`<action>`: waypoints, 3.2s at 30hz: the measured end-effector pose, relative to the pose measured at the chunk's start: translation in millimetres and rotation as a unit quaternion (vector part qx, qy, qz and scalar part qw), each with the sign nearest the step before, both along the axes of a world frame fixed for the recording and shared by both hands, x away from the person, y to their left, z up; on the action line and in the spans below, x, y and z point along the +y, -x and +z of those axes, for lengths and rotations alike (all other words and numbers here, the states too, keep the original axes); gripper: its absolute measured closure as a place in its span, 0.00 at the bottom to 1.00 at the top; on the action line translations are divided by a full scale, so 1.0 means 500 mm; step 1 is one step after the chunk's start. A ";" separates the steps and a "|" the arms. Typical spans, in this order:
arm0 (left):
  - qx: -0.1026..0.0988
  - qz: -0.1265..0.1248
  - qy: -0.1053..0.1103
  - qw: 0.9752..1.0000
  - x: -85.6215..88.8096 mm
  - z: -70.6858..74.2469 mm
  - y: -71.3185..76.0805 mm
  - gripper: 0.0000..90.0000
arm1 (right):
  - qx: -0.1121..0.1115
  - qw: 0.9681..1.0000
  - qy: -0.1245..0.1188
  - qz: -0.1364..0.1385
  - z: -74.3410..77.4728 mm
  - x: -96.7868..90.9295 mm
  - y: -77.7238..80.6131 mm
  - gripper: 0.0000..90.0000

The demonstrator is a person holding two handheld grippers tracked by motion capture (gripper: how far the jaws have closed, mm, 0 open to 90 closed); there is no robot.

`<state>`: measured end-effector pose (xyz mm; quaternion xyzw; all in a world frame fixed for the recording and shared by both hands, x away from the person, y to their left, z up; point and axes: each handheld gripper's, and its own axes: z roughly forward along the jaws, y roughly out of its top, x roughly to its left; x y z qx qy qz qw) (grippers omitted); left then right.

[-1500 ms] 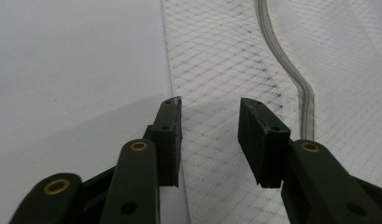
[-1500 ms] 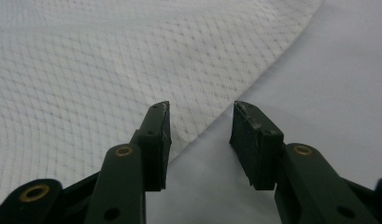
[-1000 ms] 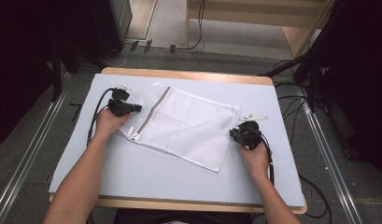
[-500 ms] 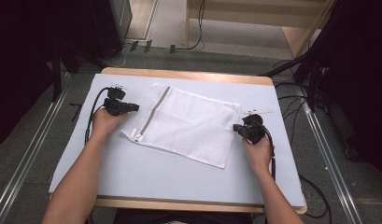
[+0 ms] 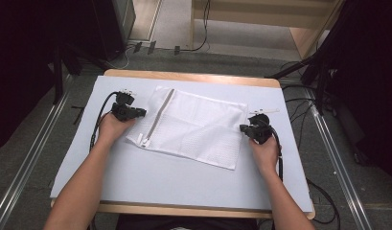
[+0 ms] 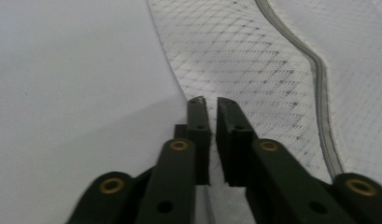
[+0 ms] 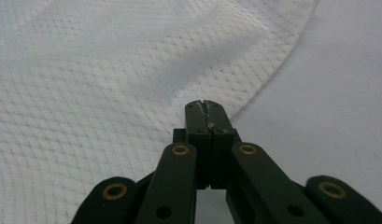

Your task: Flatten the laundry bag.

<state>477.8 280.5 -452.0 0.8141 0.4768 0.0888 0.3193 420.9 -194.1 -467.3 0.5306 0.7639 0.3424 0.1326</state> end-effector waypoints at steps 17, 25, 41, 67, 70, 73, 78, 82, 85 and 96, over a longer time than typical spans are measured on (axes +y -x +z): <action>-0.007 -0.016 0.013 1.000 -0.009 0.037 0.087 1.00 | -0.011 1.000 -0.010 -0.016 0.016 -0.026 -0.052 1.00; 0.002 -0.035 0.021 0.999 -0.020 0.036 0.167 1.00 | -0.008 0.999 -0.036 -0.017 0.016 -0.034 -0.094 1.00; 0.018 -0.069 0.026 0.997 -0.034 0.036 0.270 1.00 | 0.012 0.999 -0.038 -0.004 -0.007 -0.001 -0.166 1.00; 0.009 -0.057 0.033 0.998 -0.017 0.048 0.042 0.77 | -0.025 0.998 -0.041 0.042 0.054 0.002 0.017 0.77; 0.003 -0.057 0.027 0.998 -0.024 0.048 0.017 0.76 | -0.028 0.997 -0.046 0.052 0.050 0.003 0.048 0.77; 0.002 -0.063 0.030 0.998 -0.036 0.051 -0.005 0.76 | -0.040 0.996 -0.049 0.062 0.043 0.000 0.074 0.77; 0.003 -0.071 0.014 0.997 -0.063 0.043 -0.037 0.73 | -0.029 0.997 -0.052 0.057 0.031 -0.007 0.104 0.77; 0.006 -0.077 0.009 0.997 -0.085 0.032 -0.061 0.71 | -0.025 0.997 -0.047 0.056 0.027 -0.005 0.120 0.76; 0.003 -0.080 0.003 0.997 -0.096 0.022 -0.072 0.68 | -0.021 0.997 -0.045 0.053 0.021 -0.003 0.129 0.76; -0.005 -0.076 0.006 0.997 -0.094 -0.001 -0.085 0.63 | -0.018 0.999 -0.034 0.037 0.013 -0.022 0.173 0.74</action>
